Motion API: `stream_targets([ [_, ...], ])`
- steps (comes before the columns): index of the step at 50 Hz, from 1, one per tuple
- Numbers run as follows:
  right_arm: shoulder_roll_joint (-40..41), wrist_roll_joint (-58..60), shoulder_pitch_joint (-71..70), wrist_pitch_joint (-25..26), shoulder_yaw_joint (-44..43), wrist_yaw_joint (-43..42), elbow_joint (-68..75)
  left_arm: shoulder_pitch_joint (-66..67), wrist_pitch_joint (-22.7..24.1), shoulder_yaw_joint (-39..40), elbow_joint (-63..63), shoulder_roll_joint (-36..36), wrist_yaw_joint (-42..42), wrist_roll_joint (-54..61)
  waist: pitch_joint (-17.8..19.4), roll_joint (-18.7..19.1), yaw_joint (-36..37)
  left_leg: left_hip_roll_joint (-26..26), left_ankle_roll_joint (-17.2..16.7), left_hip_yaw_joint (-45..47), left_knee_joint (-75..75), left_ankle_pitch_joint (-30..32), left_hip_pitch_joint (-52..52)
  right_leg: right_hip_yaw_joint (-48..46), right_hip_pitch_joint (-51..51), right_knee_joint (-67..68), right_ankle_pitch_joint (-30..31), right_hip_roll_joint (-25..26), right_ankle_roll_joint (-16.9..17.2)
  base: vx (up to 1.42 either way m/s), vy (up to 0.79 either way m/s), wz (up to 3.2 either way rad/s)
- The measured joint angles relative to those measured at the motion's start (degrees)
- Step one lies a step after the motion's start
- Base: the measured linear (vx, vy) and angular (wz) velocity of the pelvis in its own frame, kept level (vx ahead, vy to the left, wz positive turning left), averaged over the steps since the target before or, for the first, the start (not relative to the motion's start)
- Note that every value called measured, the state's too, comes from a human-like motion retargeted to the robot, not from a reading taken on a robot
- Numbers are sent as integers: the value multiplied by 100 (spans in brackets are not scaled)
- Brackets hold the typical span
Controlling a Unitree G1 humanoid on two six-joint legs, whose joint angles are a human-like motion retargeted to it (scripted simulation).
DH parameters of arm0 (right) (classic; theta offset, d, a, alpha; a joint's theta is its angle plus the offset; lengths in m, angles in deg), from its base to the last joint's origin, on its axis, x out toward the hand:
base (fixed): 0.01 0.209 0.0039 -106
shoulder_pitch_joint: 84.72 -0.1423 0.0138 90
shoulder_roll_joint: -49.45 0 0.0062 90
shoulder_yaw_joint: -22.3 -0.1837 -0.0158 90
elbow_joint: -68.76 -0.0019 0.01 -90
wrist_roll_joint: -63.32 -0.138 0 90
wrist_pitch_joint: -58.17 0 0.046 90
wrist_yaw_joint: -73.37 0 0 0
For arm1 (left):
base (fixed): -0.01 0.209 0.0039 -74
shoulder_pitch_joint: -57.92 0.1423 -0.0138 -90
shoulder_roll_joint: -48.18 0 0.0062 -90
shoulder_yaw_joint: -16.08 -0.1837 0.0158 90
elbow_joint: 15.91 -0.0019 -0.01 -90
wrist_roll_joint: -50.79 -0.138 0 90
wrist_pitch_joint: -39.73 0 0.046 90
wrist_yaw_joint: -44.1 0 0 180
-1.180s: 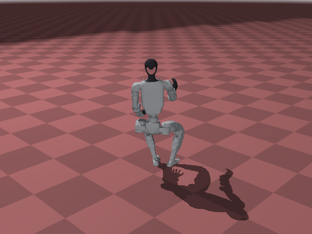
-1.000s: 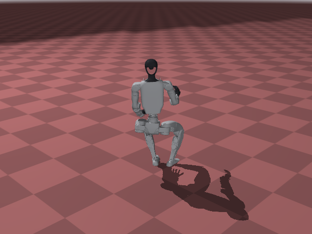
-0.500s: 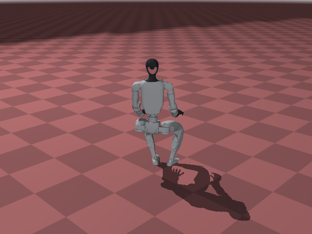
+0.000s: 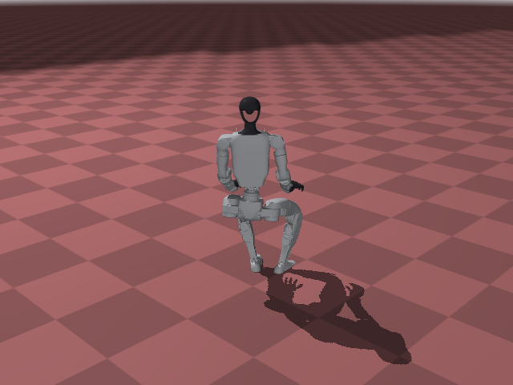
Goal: Upper body actions
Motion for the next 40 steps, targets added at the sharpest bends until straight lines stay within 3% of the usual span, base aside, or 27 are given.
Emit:
stream_targets([
  [6,111,-66,69,-166,-75,-280,-26,-4,11,-7,-27,-22,19,-27,-15,-8,12,-32,3,13,-14,6,15,-4,-21,8,17,-19,-27,4,0,1],
  [20,268,-969,-126,-1737,-261,-1631,-171,12,33,-10,-59,-55,23,-69,-30,-25,17,-79,10,35,-39,19,36,6,-34,8,33,-45,-42,0,0,0],
  [40,204,-2487,-2925,-2073,-860,-708,470,12,65,-14,-81,-92,50,-116,-16,-38,48,-122,11,37,-51,37,66,25,-15,24,23,-70,-38,0,0,0],
])
